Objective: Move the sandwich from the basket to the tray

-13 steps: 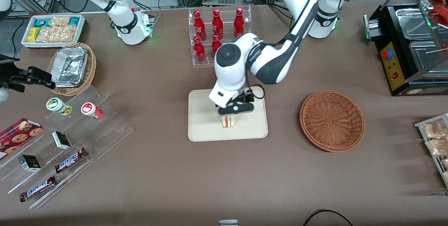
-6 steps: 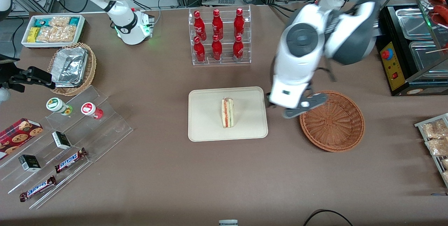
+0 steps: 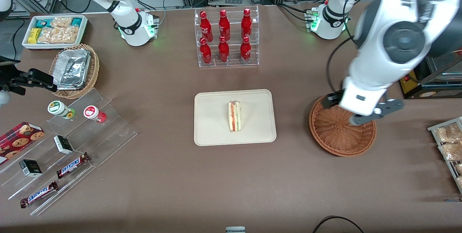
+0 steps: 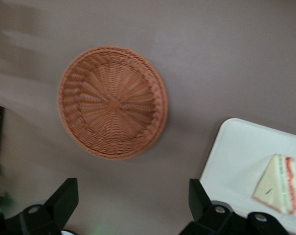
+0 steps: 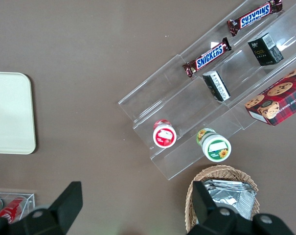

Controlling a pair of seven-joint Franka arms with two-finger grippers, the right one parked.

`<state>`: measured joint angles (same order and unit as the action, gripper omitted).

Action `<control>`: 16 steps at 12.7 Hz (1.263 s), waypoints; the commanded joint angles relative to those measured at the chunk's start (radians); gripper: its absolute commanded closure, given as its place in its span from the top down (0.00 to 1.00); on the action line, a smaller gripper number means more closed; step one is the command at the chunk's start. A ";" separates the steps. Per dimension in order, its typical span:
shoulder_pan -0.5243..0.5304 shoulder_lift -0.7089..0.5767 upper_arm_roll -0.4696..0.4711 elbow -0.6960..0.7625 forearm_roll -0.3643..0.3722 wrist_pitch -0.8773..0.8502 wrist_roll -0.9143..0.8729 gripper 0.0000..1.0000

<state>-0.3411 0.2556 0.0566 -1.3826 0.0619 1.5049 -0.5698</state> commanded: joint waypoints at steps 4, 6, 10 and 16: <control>0.169 -0.211 -0.009 -0.186 -0.059 -0.023 0.356 0.99; 0.217 -0.275 -0.009 -0.243 -0.063 -0.022 0.427 0.99; 0.229 -0.371 -0.009 -0.344 -0.063 -0.011 0.485 0.99; 0.284 -0.316 -0.033 -0.282 -0.059 -0.012 0.564 0.99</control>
<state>-0.0811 -0.0917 0.0536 -1.6982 0.0120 1.4852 -0.0145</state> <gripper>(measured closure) 0.004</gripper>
